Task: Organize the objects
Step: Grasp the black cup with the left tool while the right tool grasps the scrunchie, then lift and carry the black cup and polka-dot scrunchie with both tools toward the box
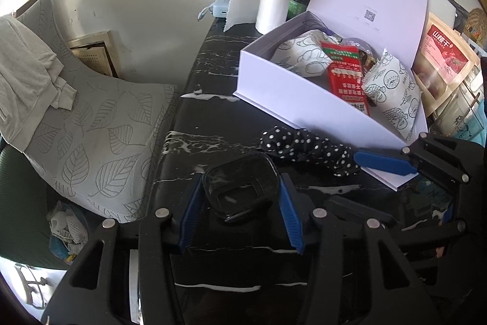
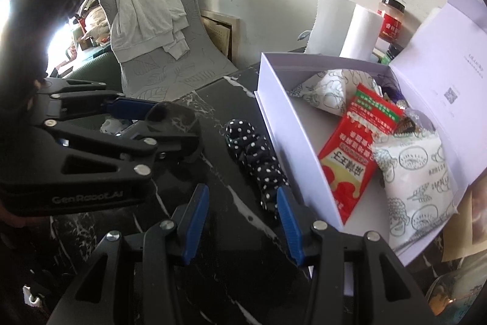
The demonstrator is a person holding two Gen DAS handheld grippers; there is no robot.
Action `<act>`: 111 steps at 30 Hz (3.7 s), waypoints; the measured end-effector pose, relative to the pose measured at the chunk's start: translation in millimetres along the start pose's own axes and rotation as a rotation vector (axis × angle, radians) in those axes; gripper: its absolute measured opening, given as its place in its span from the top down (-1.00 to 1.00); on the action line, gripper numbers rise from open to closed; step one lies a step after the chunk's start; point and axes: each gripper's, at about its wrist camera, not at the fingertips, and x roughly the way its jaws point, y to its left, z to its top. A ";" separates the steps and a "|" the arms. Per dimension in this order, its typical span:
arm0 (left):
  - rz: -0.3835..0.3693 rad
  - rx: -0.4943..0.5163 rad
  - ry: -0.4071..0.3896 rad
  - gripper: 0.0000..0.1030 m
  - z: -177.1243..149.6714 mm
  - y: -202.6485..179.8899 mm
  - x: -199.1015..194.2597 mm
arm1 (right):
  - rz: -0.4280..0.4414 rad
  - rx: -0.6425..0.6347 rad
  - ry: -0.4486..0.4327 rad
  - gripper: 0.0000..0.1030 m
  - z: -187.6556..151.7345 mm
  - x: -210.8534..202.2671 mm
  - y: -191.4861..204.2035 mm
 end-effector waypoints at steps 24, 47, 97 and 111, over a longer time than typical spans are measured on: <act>0.006 -0.043 -0.013 0.09 -10.4 28.9 -12.9 | 0.031 0.007 -0.042 0.09 10.6 9.0 22.2; 0.015 -0.052 0.012 0.09 -18.5 48.4 -18.2 | -0.259 -0.101 0.051 0.32 51.1 66.0 39.6; -0.071 0.065 0.073 0.09 -112.5 -97.0 -67.4 | -0.067 0.035 0.150 0.80 -103.2 -70.7 25.6; -0.091 0.123 0.113 0.09 -132.5 -140.6 -66.4 | -0.052 0.100 0.134 0.79 -143.5 -101.6 8.2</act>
